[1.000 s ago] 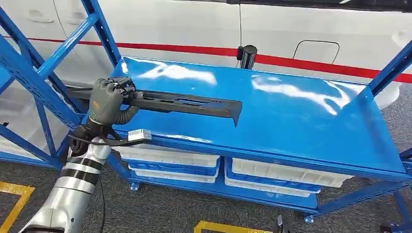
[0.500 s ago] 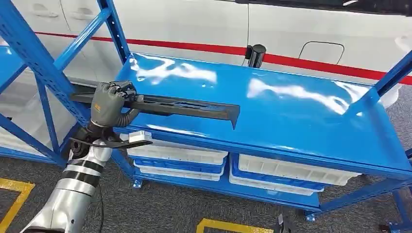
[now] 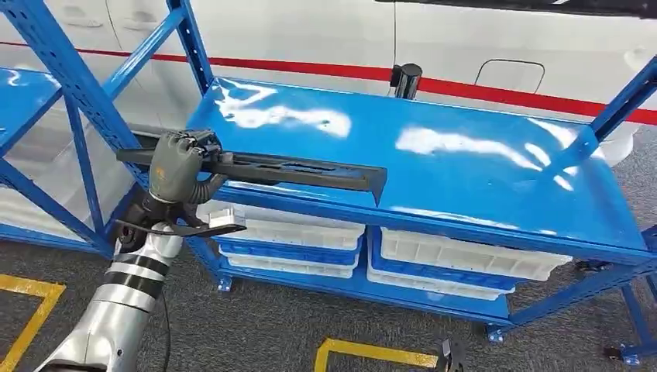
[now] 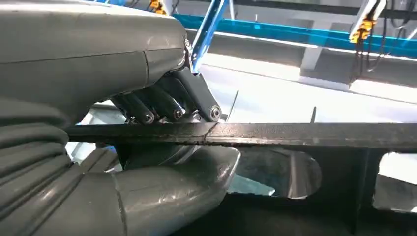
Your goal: Take the parts from the cabinet and place them on the table.
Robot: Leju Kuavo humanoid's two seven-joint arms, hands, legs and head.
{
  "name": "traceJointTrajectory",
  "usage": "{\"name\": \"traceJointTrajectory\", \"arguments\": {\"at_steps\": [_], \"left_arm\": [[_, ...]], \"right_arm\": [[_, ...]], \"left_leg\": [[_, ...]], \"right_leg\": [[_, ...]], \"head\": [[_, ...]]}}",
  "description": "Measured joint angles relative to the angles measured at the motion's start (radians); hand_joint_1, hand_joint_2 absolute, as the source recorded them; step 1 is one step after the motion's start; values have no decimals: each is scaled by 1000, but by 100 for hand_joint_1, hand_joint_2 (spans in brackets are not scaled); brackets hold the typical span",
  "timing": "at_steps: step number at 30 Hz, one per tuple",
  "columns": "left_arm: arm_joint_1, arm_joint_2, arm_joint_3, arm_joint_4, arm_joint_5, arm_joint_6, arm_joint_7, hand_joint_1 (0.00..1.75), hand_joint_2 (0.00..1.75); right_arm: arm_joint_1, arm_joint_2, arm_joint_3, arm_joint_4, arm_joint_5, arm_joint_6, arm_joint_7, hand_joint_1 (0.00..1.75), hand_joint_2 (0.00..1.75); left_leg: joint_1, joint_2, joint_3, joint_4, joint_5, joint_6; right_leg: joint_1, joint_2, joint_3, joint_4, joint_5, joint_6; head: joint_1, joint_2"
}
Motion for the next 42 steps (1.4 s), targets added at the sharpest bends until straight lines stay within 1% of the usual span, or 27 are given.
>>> {"name": "traceJointTrajectory", "arguments": {"at_steps": [1,2,3,4,5,6,7,9,10,11,14,15,17,19,20,21,22,23,24,25,26,27,30,38,40,41,42], "left_arm": [[0,2,1,0,2,0,0,175,175],[0,3,2,0,2,0,0,175,175],[1,4,1,0,6,0,0,175,175],[4,5,2,3,9,0,0,175,175],[6,5,1,6,10,0,0,175,175],[8,5,2,8,10,0,0,175,175],[9,6,2,8,10,0,0,175,175],[7,6,2,8,11,0,0,175,175],[4,5,1,8,10,0,0,175,175],[5,4,0,8,10,0,0,175,175],[4,6,1,8,11,0,0,175,175],[3,5,1,9,11,0,0,175,175],[1,4,1,8,11,0,0,175,175],[2,4,1,9,11,0,0,175,175],[2,4,1,9,11,0,0,175,175],[2,4,1,9,11,0,0,175,175],[2,4,1,9,11,0,0,175,175],[2,4,1,9,11,0,0,175,175],[1,4,1,9,11,0,0,175,175],[-1,4,1,9,11,0,0,175,175],[-3,4,1,9,10,0,0,175,175],[-4,5,0,11,10,0,0,175,175],[-5,3,0,16,9,0,0,175,175],[-5,3,0,16,9,0,0,175,175],[-5,3,0,16,9,0,0,175,175],[-11,5,0,32,10,0,0,175,175],[-14,5,0,39,10,0,0,175,175]], "right_arm": [[-1,2,0,0,0,0,0,0,0],[-1,1,0,0,0,0,0,0,0],[0,0,0,0,1,0,0,0,0],[1,1,0,0,2,0,0,0,0],[1,1,0,0,2,0,0,0,0],[1,1,0,0,2,0,0,0,0],[2,1,0,0,2,0,0,0,0],[2,2,0,0,2,0,0,0,0],[1,1,0,0,2,0,0,0,0],[-1,-1,0,0,2,0,0,0,0],[1,-1,0,0,2,0,1,0,0],[4,-2,0,0,2,0,1,0,0],[4,-1,0,0,3,0,2,0,0],[2,-1,0,0,4,0,2,0,0],[2,-1,0,0,4,0,2,0,0],[2,-1,0,0,4,0,2,0,0],[2,-1,0,0,4,0,2,0,0],[0,0,0,0,4,0,2,0,0],[-2,0,0,0,4,0,2,0,0],[-5,-1,0,-1,4,0,2,0,0],[-10,-4,0,-1,4,0,2,0,0],[-11,-3,0,-1,4,0,0,0,0],[-13,-4,0,-1,4,-1,0,0,0],[-13,-4,0,-1,4,-1,0,0,0],[-12,-4,0,-1,4,-2,0,0,0],[-6,-1,0,-1,3,-2,0,0,0],[1,-1,0,-1,3,-3,-2,0,0]], "left_leg": [[3,1,-16,23,-38,-1],[5,2,-33,70,-90,-4],[8,3,-60,159,-155,-12],[12,3,-84,241,-197,-18],[15,3,-96,301,-218,-25],[18,5,-84,307,-212,-28],[21,7,-49,270,-192,-32],[30,9,72,106,-142,-40],[36,9,123,27,-154,-49],[25,-5,120,38,-137,-29],[20,-7,103,33,-134,-7],[23,-4,96,26,-122,10],[22,-4,77,25,-104,34],[18,-4,52,25,-87,41],[17,-4,40,25,-78,41],[15,-4,28,25,-69,40],[15,-4,17,25,-60,39],[13,-4,8,25,-52,37],[12,-4,-1,25,-44,35],[12,-4,-6,25,-37,33],[9,-4,-11,26,-30,26],[11,-1,-8,20,-21,18],[16,2,-7,11,-3,0],[16,2,-7,11,-3,0],[15,1,-6,4,3,-5],[19,6,-89,306,-207,-31],[30,8,82,95,-120,-37]], "right_leg": [[-11,-1,7,-10,14,-6],[-14,-3,0,-10,23,-14],[-14,-4,-10,-10,30,-15],[-14,-4,-18,-10,37,-14],[-14,-5,-28,-9,43,-11],[-15,-5,-36,-8,51,-10],[-17,-5,-43,-8,56,-5],[-24,-4,-54,-1,62,6],[-21,-4,-60,8,65,11],[-17,-4,-70,13,69,17],[-16,-1,-78,8,87,43],[-15,-1,-86,9,89,49],[-19,-1,-125,79,21,36],[-19,-1,-186,249,-69,25],[-19,-1,-203,311,-93,26],[-19,-1,-201,338,-97,33],[-18,-1,-175,316,-83,41],[-16,-1,-130,257,-61,47],[-13,-1,-66,169,-39,48],[-9,-1,-10,92,-35,40],[1,-3,47,6,-62,21],[2,-4,42,20,-44,26],[8,-1,25,11,-36,13],[8,-1,25,11,-36,13],[8,-1,24,7,-31,7],[-12,-7,-20,-7,34,-14],[-19,-6,-45,4,49,1]], "head": [[-3,0],[-5,0],[-7,0],[-5,0],[-5,0],[-6,0],[-6,0],[-6,0],[-7,0],[-7,0],[-4,0],[-7,0],[-2,0],[-1,0],[0,0],[0,0],[-1,0],[0,0],[-1,0],[0,0],[-2,0],[-4,0],[1,0],[1,0],[1,0],[-6,0],[-7,0]]}}
